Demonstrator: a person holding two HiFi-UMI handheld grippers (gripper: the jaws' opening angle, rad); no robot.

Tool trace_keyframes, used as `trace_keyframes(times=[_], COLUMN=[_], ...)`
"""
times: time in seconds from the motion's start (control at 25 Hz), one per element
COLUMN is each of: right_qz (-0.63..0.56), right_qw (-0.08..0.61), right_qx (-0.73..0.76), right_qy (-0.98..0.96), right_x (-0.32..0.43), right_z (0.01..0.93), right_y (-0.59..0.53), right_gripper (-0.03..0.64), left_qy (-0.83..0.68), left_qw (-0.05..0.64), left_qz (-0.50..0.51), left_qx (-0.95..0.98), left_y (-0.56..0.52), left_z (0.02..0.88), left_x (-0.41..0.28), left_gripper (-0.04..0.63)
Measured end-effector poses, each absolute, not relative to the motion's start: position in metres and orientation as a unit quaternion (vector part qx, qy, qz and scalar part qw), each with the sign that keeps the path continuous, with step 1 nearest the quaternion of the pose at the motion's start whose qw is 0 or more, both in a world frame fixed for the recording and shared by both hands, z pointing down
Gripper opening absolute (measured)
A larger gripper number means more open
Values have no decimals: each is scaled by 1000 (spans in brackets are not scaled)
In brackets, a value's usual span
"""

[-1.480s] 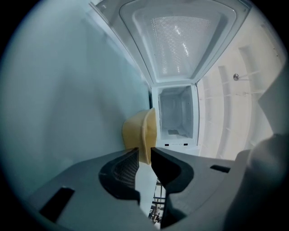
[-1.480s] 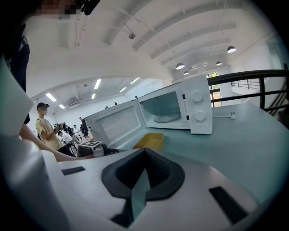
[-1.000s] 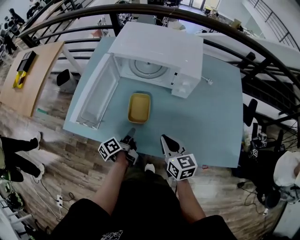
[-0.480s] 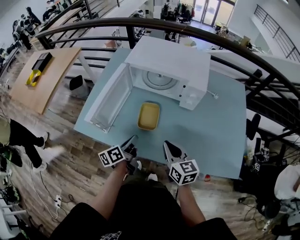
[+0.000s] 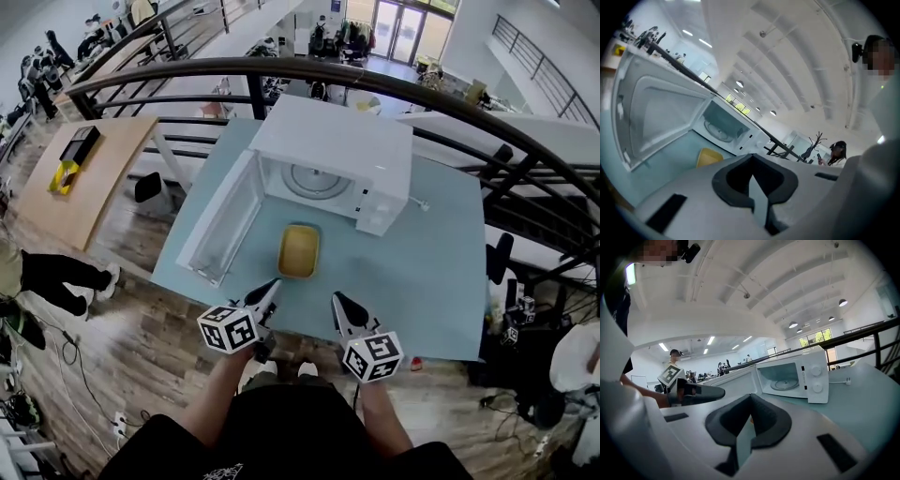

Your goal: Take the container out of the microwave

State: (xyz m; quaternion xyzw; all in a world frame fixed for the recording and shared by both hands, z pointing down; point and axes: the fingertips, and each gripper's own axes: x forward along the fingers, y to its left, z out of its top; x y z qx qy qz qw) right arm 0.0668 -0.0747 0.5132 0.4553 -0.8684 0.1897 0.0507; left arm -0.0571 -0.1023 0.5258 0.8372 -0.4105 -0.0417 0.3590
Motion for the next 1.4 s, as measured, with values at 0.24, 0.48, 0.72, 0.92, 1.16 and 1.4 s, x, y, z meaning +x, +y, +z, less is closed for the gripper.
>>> trace_keyframes(times=[0.24, 0.48, 0.72, 0.92, 1.16, 1.4], right_qz=[166, 147, 120, 100, 78, 59], right_qw=[42, 32, 27, 21, 14, 8], right_qx=[486, 504, 519, 528, 536, 539], right_qy=[-857, -851, -846, -843, -841, -840], right_x=[63, 54, 50, 52, 53, 54], right_z=[488, 466, 441, 424, 405, 388], right_y=[-72, -66, -62, -60, -63, -64], right_gripper=[6, 6, 6, 6, 6, 6], left_qy=[-400, -394, -395, -397, -396, -398], left_qw=[289, 262, 226, 182, 143, 97], left_qz=[-4, 0, -5, -3, -8, -8], left_qx=[870, 881, 890, 900, 907, 912], left_y=[-103, -102, -107, -108, -110, -108], left_z=[496, 478, 453, 432, 412, 393], left_x=[-66, -82, -92, -94, -95, -92], left_gripper=[8, 8, 8, 8, 8, 8])
